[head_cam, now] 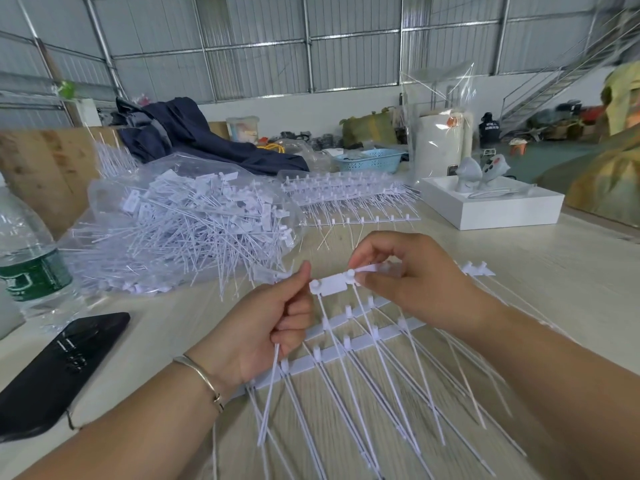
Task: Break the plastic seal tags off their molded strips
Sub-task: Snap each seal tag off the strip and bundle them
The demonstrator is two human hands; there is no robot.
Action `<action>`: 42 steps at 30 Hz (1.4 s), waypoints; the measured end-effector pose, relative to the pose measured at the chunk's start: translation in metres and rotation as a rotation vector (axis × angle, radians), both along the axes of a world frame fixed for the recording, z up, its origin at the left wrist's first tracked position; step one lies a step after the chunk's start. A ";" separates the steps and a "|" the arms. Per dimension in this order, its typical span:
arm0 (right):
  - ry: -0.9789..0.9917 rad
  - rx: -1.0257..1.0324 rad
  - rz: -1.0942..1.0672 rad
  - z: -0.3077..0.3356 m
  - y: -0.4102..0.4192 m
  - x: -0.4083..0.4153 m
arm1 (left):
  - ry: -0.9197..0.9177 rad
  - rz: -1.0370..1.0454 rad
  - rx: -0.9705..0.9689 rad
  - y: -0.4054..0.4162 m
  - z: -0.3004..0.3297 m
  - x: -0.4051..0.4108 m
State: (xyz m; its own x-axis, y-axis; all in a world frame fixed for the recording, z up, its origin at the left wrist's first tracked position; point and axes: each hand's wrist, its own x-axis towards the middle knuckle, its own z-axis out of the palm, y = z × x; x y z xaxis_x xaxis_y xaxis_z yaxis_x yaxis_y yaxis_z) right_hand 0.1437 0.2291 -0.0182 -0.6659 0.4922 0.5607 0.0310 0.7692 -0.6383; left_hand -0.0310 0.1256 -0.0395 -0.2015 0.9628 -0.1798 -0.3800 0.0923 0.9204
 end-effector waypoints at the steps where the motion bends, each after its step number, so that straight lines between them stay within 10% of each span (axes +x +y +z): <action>1: 0.006 0.007 -0.015 0.000 0.000 0.000 | -0.009 -0.016 0.018 0.000 0.000 0.001; 10: 0.036 0.129 -0.170 0.002 0.002 0.002 | 0.100 0.037 0.118 -0.003 0.001 0.004; 27: 0.037 -0.357 0.217 0.007 -0.010 -0.001 | -0.232 -0.358 0.192 -0.010 0.005 0.004; 42: 0.075 -0.578 0.432 -0.001 -0.016 -0.009 | -0.027 -0.537 0.070 -0.006 -0.004 0.015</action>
